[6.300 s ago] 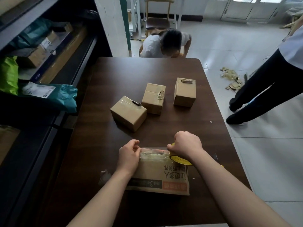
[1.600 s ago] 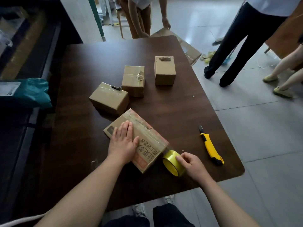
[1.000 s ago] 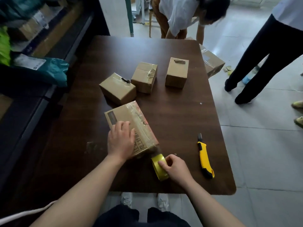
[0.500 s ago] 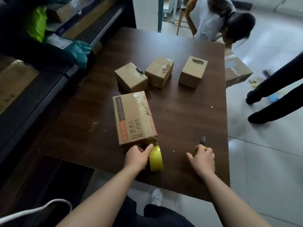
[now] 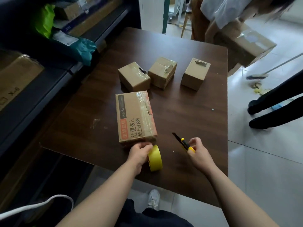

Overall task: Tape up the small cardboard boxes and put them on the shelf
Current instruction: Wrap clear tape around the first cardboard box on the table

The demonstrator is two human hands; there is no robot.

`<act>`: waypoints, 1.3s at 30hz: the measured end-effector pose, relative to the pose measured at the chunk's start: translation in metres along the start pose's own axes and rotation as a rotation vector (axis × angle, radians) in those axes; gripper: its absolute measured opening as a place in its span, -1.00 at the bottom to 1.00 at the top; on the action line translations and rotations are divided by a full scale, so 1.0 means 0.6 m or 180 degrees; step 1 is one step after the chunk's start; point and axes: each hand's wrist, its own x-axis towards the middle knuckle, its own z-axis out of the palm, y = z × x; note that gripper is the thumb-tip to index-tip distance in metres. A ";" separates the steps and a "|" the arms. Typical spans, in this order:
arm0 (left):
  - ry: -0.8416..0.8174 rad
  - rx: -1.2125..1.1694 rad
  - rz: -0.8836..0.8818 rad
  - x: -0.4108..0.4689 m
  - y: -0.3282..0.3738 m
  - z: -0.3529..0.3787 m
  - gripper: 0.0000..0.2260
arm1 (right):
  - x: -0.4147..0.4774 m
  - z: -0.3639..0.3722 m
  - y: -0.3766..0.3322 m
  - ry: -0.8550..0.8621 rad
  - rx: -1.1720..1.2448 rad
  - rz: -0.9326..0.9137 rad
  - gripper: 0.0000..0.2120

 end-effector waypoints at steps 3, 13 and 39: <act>0.0123 0.0236 0.0183 0.007 -0.003 -0.002 -0.91 | -0.016 -0.010 -0.031 0.0112 -0.0506 -0.0719 -0.81; 0.0179 0.0687 0.0513 0.007 0.001 0.003 -0.95 | -0.019 0.003 -0.072 0.0446 -0.1800 -0.1825 -0.69; 0.0737 0.1099 0.0543 -0.001 0.029 0.003 -0.90 | 0.038 0.096 -0.109 0.0010 -0.0866 -0.2325 -0.42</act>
